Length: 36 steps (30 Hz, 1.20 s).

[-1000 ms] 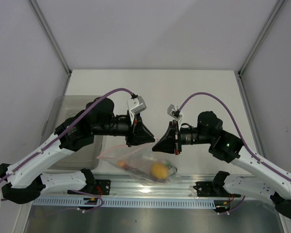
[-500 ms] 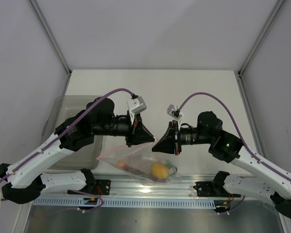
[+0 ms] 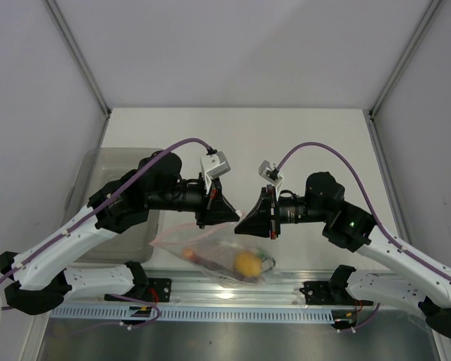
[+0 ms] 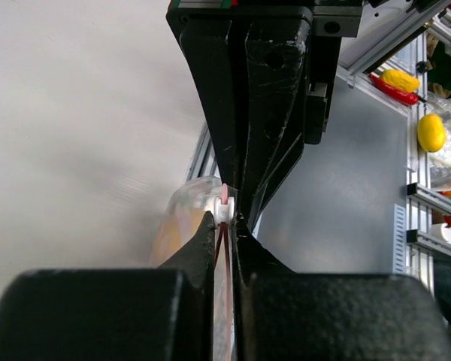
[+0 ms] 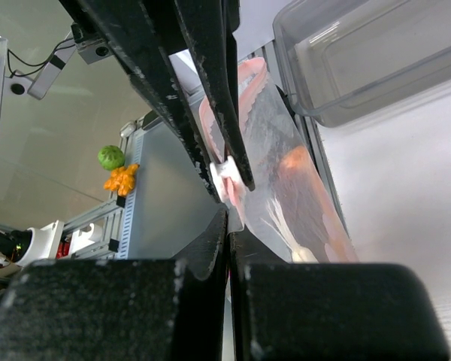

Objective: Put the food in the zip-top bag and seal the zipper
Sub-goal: Zip the zipper food storage bag at the center of the board.

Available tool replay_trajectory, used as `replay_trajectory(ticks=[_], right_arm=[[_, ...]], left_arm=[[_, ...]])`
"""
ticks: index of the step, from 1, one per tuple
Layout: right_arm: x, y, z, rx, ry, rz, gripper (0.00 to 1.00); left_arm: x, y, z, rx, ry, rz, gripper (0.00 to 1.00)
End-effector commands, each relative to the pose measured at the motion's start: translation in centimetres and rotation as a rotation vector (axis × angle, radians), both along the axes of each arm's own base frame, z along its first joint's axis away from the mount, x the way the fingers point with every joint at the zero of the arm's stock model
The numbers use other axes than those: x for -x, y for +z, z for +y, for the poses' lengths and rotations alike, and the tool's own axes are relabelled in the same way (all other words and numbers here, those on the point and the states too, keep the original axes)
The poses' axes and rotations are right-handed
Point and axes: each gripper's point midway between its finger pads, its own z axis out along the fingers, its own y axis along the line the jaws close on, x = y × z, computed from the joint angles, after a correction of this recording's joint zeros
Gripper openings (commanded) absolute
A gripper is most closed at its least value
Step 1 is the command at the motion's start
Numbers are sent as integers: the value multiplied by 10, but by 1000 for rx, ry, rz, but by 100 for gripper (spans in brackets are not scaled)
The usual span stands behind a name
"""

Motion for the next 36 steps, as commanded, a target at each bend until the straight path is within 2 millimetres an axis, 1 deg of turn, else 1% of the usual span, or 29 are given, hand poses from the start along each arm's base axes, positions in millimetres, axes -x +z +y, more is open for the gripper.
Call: replay_trajectory(ticks=[1, 4, 6, 7, 8, 9, 10, 12, 13, 15, 16, 17, 18, 20, 22, 23, 24, 25, 26, 27, 28, 30, 31, 35, 36], right_arm=[[-3, 29, 2, -87, -7, -55, 0], [-2, 28, 2, -83, -4, -53, 0], [-3, 27, 2, -80, -7, -51, 0], [-3, 26, 2, -78, -5, -51, 0], [-2, 26, 2, -77, -2, -50, 0], [-3, 27, 2, -78, -5, -51, 0], [-3, 26, 2, -76, -4, -49, 0], [-3, 27, 2, -77, -5, -50, 0], [-3, 27, 2, -77, -4, -50, 0], [-3, 27, 2, -78, -4, -50, 0], [-2, 27, 2, -78, -2, -48, 0], [-2, 26, 2, -76, -2, -48, 0], [-3, 26, 2, -75, -5, -47, 0], [-3, 25, 2, -71, -5, -47, 0], [-5, 23, 3, -60, -10, -49, 0], [-7, 18, 3, -37, -20, -48, 0], [-12, 15, 4, -25, -42, -50, 9], [-13, 18, 4, -22, -44, -60, 13], [-14, 13, 4, 0, -40, -66, 15], [-13, 14, 4, 1, -36, -73, 16], [-14, 18, 4, -2, -38, -86, 17], [-16, 19, 3, 5, -40, -109, 17], [-15, 21, 3, 7, -29, -120, 14], [-18, 27, 3, 1, -21, -130, 11], [-18, 26, 5, 4, -11, -131, 8]], left_arm=[[0, 13, 1, 27, 1, -19, 1], [-1, 15, 3, 34, 10, -21, 0], [-1, 16, 3, 38, 11, -21, 2], [0, 18, 3, 41, 12, -19, 11], [0, 18, 2, 42, 10, -17, 15], [0, 19, 2, 46, 9, -19, 21], [0, 20, 2, 49, 11, -18, 23], [0, 21, 3, 50, 10, -21, 24], [0, 21, 3, 47, 14, -18, 24], [0, 19, 3, 43, 11, -18, 16], [0, 20, 3, 44, 11, -19, 15], [0, 18, 2, 42, 10, -17, 12], [0, 18, 3, 41, 10, -16, 6], [0, 20, 3, 44, 11, -19, 1], [1, 20, 3, 44, 10, -20, 1], [0, 21, 3, 48, 11, -23, 1], [1, 22, 3, 50, 7, -23, 1], [2, 23, 3, 52, 0, -23, 1], [2, 23, 2, 53, -2, -22, 1], [3, 23, 3, 53, -4, -23, 1], [2, 23, 3, 51, -3, -24, 1], [4, 21, 3, 46, -10, -21, 0], [4, 21, 3, 45, -13, -19, 1], [6, 19, 3, 39, -25, -13, 1], [6, 18, 2, 36, -27, -12, 1]])
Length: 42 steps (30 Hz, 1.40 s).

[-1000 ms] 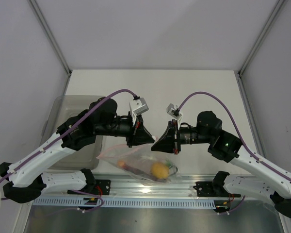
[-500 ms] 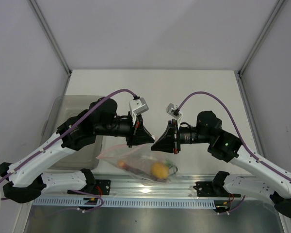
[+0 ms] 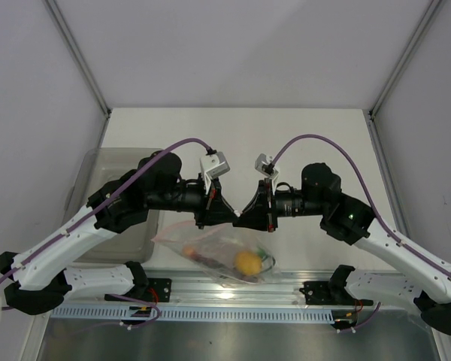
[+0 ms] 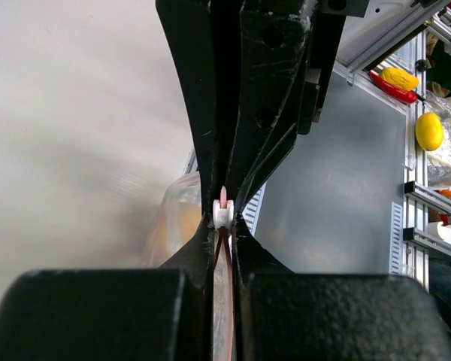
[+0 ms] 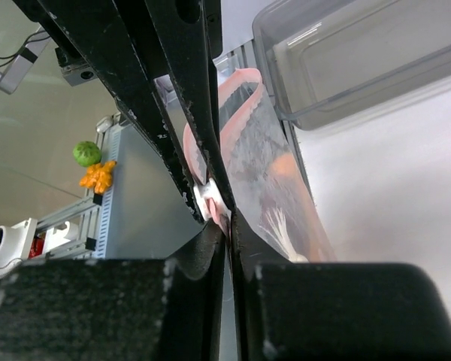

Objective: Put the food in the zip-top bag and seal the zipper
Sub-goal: Zip the zipper food storage bag at the center of the board.

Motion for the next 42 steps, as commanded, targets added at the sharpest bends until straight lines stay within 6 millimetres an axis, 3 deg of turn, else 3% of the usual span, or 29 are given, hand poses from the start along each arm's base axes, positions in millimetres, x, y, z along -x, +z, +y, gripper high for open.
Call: replay_trajectory(ticks=[1, 3, 6, 14, 27, 33, 36, 37, 40, 41, 42], right_arm=[[-3, 22, 0, -39, 16, -65, 6], [0, 25, 0, -47, 42, -65, 0], [4, 27, 0, -59, 72, -73, 0], [-15, 43, -4, -114, -75, -99, 0], [-48, 53, -21, -165, -283, -113, 0], [-55, 53, -28, -176, -316, -105, 0], [-48, 54, -27, -183, -264, -114, 0], [-31, 55, -23, -193, -150, -117, 0], [-22, 46, -15, -161, -30, -108, 0], [-8, 45, -15, -161, 59, -110, 4], [-10, 44, -13, -154, 71, -127, 8]], left_arm=[[4, 20, 0, 46, -29, -26, 0], [3, 17, 0, 36, -23, -23, 1], [1, 14, 0, 23, -13, -20, 0], [-7, -10, 0, -70, 29, 21, 1], [-8, -23, 19, -109, 89, 19, 0], [-5, -30, 29, -126, 101, 24, 0], [-3, -28, 33, -111, 103, 16, 1], [-1, -26, 32, -102, 95, 15, 1], [2, -19, 31, -80, 76, 12, 1], [2, -19, 31, -82, 70, 12, 1], [3, -19, 30, -83, 68, 12, 0]])
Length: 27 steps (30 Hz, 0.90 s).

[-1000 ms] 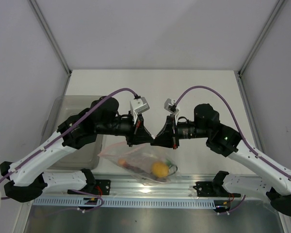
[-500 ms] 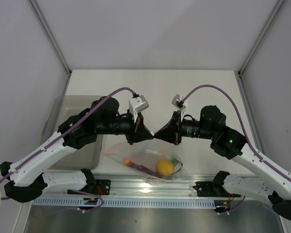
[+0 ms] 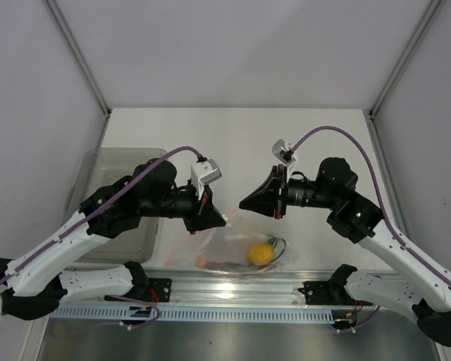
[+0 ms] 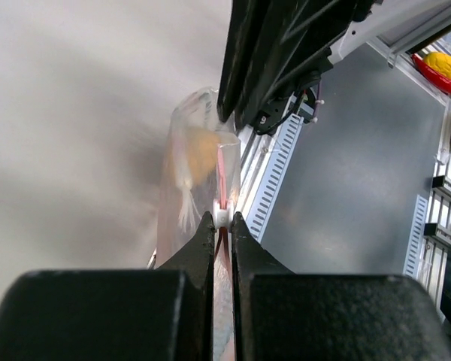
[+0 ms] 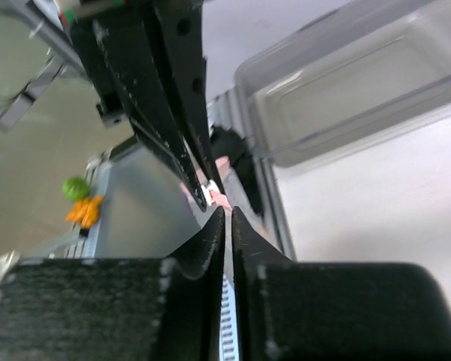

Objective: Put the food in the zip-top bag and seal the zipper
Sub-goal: Zip the zipper food storage bag at the center of the board.

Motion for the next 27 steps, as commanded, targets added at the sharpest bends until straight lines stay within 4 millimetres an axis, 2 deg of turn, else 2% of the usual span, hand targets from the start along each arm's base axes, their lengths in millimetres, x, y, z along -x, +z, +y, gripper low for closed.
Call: replay_trajectory(ticks=[1, 3, 6, 18, 24, 27], right_arm=[[23, 12, 3, -17, 177, -76, 11], [20, 9, 4, 5, 182, -99, 23], [21, 4, 7, 23, 215, -94, 28], [21, 2, 17, 7, 293, -86, 26], [22, 3, 19, -5, 314, -79, 21], [24, 7, 19, -17, 327, -85, 14]], left_arm=[[6, 9, 1, 23, -32, -5, 0], [7, 9, 0, 28, -43, -5, 1], [9, 14, -1, 46, -58, -8, 1], [11, 14, -3, 47, -77, -3, 1], [11, 12, -5, 44, -85, 1, 1], [11, 10, -6, 40, -85, 6, 1]])
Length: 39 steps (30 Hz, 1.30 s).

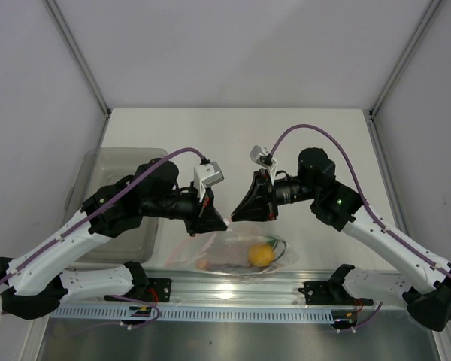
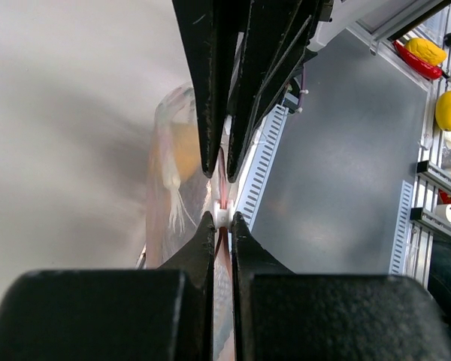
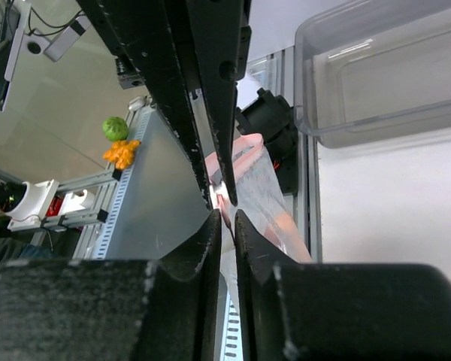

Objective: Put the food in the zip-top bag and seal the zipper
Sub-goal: Zip the zipper food storage bag at the center of the board.

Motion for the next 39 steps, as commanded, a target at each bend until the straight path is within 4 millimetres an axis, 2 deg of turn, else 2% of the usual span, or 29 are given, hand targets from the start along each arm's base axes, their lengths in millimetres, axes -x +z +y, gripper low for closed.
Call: replay_trajectory(ticks=[1, 14, 17, 20, 25, 28, 31, 32, 39], right_arm=[[4, 29, 0, -81, 36, -70, 13], [9, 18, 0, -58, 93, -47, 12], [8, 17, 1, -53, 92, -41, 10], [7, 16, 3, -52, 90, -38, 0], [5, 13, 4, -36, 79, -32, 0], [-7, 9, 7, -11, -4, -44, 0], [-30, 3, 5, 34, -159, -79, 0], [-43, 4, 3, 45, -248, -100, 0], [-90, -3, -22, 131, -564, -179, 0]], left_arm=[[1, 11, -3, 36, -27, -20, 1], [0, 13, -2, 34, -21, -24, 1], [0, 14, -3, 36, -26, -25, 1], [0, 15, -3, 36, -25, -24, 1], [0, 14, -4, 33, -23, -21, 1], [-2, 16, -4, 33, -15, -22, 1], [-4, 15, -3, 21, 3, -16, 1], [-6, 14, -3, 15, 13, -14, 1], [-19, 5, 1, -46, 93, 9, 1]])
